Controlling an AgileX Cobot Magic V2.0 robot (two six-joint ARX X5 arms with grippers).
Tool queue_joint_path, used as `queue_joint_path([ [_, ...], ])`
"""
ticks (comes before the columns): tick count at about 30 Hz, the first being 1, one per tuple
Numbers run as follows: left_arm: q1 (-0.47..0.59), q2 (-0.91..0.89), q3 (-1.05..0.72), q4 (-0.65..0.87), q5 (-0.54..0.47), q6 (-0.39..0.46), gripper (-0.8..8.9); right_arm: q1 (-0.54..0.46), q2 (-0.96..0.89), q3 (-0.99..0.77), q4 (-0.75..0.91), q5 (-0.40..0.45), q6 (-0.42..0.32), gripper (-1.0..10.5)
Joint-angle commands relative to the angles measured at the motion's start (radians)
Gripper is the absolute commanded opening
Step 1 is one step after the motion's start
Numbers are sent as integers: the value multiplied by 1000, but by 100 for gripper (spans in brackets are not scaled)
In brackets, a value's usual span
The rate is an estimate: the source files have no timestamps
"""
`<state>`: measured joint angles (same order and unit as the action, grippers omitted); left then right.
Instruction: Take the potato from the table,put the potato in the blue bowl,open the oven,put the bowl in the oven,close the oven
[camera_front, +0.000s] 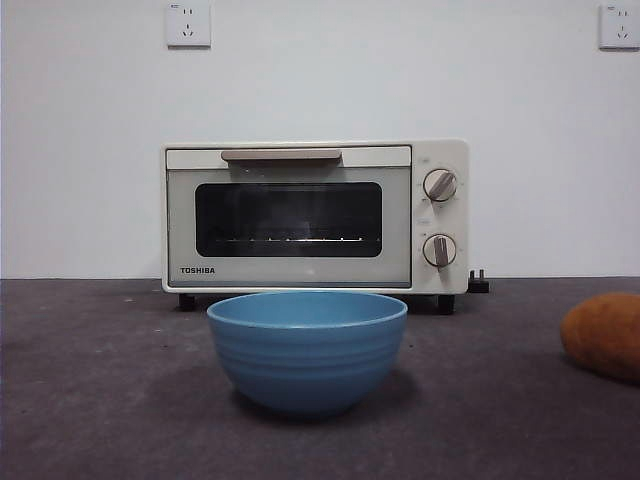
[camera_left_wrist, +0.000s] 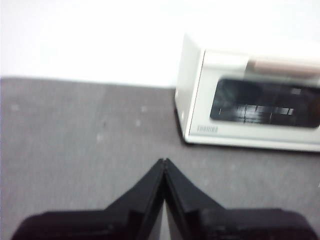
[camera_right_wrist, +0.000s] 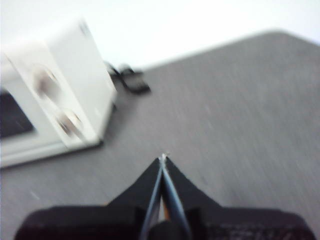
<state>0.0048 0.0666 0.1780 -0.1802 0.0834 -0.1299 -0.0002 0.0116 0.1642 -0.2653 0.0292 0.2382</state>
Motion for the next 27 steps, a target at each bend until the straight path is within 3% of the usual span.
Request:
queue_joint_path([
  [1,3,12,61,-15,7,-44,-5,0,-1,73,-9,-45,24,-4],
  [7,3,73,217,-106,102,-138,-5,0,29,240,-104,-156,20,-7],
  [10,3,122,295,-152,160,-171,-5,0,75,330,-203,-157,11,-8],
  [20,3,344,523,-371,240,-184,-5,0,365,628,-597,-160,-140,-8],
  [27,3,524,673,-548,239,-181,-5,0,589,788,-684,-160,-159,1],
])
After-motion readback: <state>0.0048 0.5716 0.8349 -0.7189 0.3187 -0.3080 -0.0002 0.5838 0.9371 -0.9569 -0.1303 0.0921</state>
